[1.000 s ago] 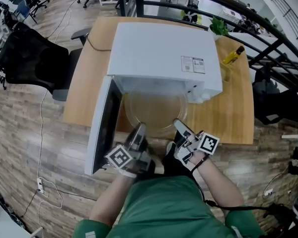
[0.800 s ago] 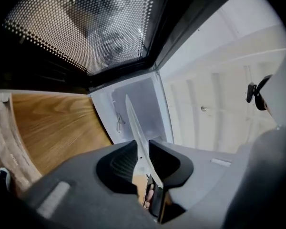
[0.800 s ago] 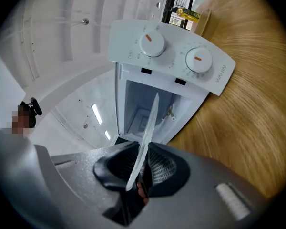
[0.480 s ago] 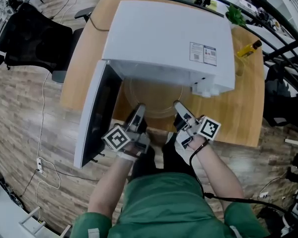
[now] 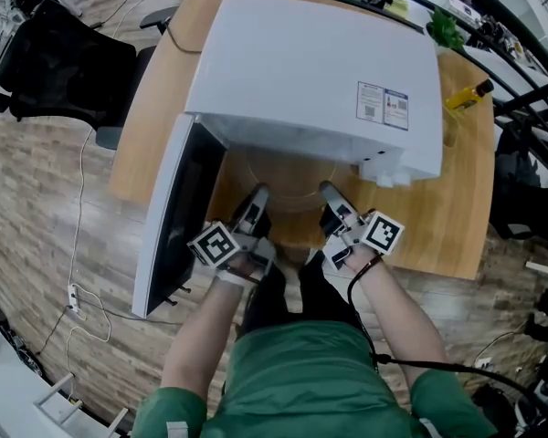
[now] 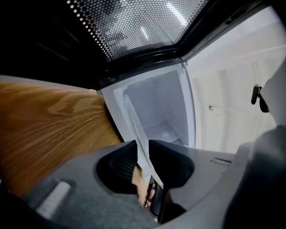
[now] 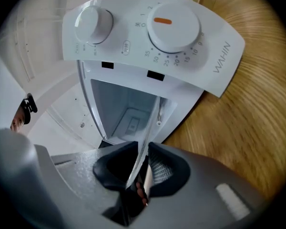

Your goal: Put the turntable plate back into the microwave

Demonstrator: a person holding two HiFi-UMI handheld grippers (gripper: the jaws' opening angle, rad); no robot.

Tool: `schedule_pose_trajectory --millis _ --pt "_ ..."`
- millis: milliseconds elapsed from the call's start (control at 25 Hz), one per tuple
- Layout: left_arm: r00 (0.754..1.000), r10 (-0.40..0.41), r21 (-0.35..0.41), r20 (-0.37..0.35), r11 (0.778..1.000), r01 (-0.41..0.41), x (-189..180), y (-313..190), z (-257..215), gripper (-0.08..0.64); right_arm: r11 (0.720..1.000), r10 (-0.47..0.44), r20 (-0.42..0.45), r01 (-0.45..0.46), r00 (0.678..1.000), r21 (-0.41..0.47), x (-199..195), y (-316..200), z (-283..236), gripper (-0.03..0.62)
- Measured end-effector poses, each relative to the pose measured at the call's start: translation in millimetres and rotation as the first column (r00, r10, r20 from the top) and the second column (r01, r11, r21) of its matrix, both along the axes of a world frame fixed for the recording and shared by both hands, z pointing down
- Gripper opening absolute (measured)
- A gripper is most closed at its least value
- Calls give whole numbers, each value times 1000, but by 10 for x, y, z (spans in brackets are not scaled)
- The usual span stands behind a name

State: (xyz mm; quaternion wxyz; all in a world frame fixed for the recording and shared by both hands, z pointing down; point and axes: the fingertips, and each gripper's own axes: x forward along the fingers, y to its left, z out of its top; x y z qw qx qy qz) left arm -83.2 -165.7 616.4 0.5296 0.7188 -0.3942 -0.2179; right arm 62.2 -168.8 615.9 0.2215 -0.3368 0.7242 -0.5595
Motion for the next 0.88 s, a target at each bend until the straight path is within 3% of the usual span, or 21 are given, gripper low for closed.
schedule_pose_trajectory --millis 880 --pt "1000 10 10 13 1000 -10 69 -604 177 80 999 51 -31 -52 998 -14 52 -543 230 72"
